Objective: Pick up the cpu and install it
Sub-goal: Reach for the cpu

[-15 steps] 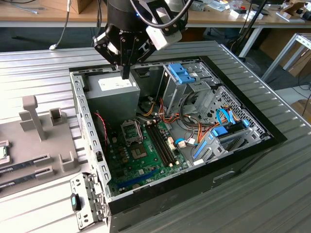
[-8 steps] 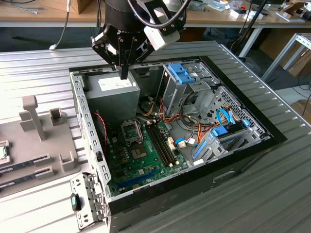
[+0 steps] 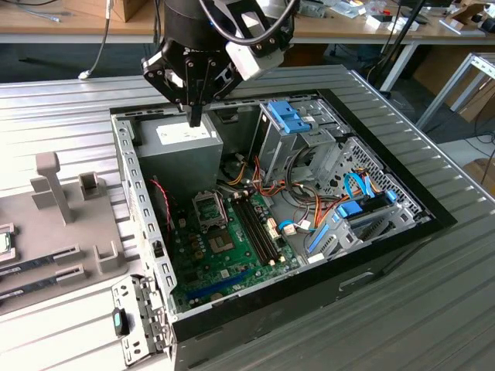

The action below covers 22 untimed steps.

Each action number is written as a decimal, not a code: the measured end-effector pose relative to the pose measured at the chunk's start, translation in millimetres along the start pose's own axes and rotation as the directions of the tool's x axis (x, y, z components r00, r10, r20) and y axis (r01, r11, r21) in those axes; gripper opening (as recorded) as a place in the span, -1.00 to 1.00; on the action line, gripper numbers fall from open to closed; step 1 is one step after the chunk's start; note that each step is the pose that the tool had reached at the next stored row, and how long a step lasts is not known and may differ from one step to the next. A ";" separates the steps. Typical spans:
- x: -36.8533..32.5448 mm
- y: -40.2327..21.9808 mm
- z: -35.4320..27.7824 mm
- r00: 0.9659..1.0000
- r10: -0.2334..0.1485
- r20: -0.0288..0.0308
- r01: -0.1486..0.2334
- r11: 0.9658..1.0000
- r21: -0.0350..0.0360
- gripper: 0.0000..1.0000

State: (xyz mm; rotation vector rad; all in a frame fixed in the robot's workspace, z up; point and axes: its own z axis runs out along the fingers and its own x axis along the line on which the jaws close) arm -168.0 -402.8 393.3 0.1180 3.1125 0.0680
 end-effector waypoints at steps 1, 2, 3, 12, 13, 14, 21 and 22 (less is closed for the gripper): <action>0.4 -0.1 0.0 1.000 0.000 0.000 0.000 1.000 0.000 -0.79; 1.3 -0.1 0.0 1.000 0.000 0.000 0.000 1.000 0.000 -0.79; 2.0 -0.2 0.0 1.000 0.000 0.000 0.000 1.000 0.000 -0.79; 6.0 -0.5 -0.1 1.000 0.000 0.000 0.000 1.000 0.000 -0.79; 6.2 -0.5 -0.2 1.000 0.000 0.000 0.000 1.000 0.000 -0.79; 6.5 -0.5 -0.2 1.000 0.000 0.000 0.000 1.000 0.000 -0.79; 9.7 -0.7 -0.3 1.000 0.000 0.000 0.000 1.000 0.000 -0.79; 10.2 -0.8 -0.3 1.000 0.000 0.000 0.000 1.000 0.000 -0.79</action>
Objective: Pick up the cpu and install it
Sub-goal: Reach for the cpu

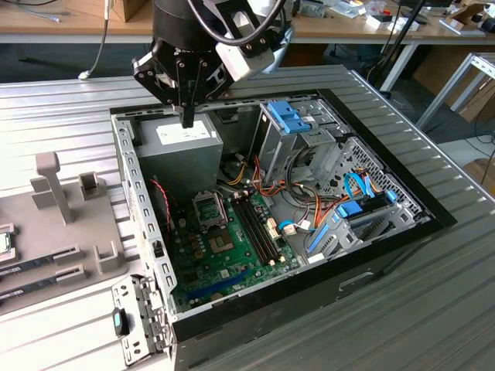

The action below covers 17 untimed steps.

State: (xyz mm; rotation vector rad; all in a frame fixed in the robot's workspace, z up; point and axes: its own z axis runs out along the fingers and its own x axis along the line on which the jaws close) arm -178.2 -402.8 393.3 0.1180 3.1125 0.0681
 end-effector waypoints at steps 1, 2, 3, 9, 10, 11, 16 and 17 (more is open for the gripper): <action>0.4 0.0 0.0 1.000 0.000 0.000 0.000 1.000 0.000 -0.79; 1.2 -0.1 0.0 1.000 0.000 0.000 0.000 1.000 0.000 -0.79; 1.8 -0.1 -0.1 1.000 0.000 0.000 0.000 1.000 0.000 -0.79; 3.9 -0.3 -0.1 1.000 0.000 0.000 0.000 1.000 0.000 -0.79; 4.1 -0.3 -0.1 1.000 0.000 0.000 0.000 1.000 0.000 -0.79; 4.3 -0.3 -0.1 1.000 0.000 0.000 0.000 1.000 0.000 -0.79; 5.7 -0.4 -0.2 1.000 0.000 0.000 0.000 1.000 0.000 -0.79; 5.9 -0.5 -0.2 1.000 0.000 0.000 0.000 1.000 0.000 -0.79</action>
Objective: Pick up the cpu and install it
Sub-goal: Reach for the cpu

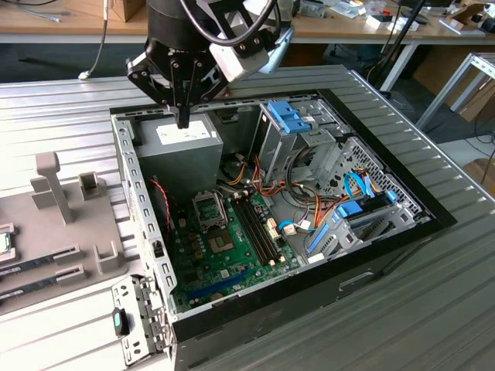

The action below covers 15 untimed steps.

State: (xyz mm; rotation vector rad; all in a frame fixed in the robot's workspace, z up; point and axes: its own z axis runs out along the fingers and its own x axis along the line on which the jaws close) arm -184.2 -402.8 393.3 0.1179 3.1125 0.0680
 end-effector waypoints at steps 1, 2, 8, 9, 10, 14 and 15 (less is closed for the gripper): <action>0.2 0.0 0.0 1.000 0.000 0.000 0.000 1.000 0.000 -0.79; 0.6 0.0 0.0 1.000 0.000 0.000 0.000 1.000 0.000 -0.79; 2.7 -0.2 0.0 1.000 0.000 0.000 0.000 1.000 0.000 -0.79; 3.0 -0.2 -0.1 1.000 0.000 0.000 0.000 1.000 0.000 -0.79; 3.5 -0.3 -0.1 1.000 0.000 0.000 0.000 1.000 0.000 -0.79; 5.1 -0.4 -0.1 1.000 0.000 0.000 0.000 1.000 0.000 -0.79; 5.4 -0.4 -0.1 1.000 0.000 0.000 0.000 1.000 0.000 -0.79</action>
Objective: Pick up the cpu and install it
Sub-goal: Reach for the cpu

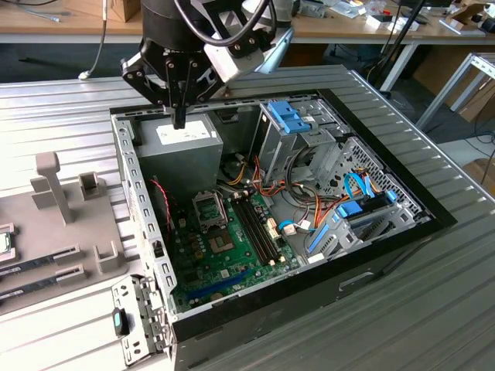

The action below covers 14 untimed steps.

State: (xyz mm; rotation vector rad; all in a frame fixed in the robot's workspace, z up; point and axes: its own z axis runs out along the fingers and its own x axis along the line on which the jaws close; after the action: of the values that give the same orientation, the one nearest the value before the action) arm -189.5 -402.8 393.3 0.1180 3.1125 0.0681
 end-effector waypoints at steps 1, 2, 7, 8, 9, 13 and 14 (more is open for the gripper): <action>0.3 0.0 0.0 1.000 0.000 0.000 0.000 1.000 0.000 -0.79; 0.7 -0.1 0.0 1.000 0.000 0.000 0.000 1.000 0.000 -0.79; 2.1 -0.2 0.0 1.000 0.000 0.000 0.000 1.000 0.000 -0.79; 2.6 -0.2 -0.1 1.000 0.000 0.000 0.000 1.000 0.000 -0.79; 2.9 -0.2 -0.1 1.000 0.000 0.000 0.000 1.000 0.000 -0.79; 4.4 -0.3 -0.1 1.000 0.000 0.000 0.000 1.000 0.000 -0.79; 4.8 -0.4 -0.1 1.000 0.000 0.000 0.000 1.000 0.000 -0.79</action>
State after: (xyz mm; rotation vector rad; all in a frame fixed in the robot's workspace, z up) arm -194.4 -402.8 393.3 0.1179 3.1125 0.0680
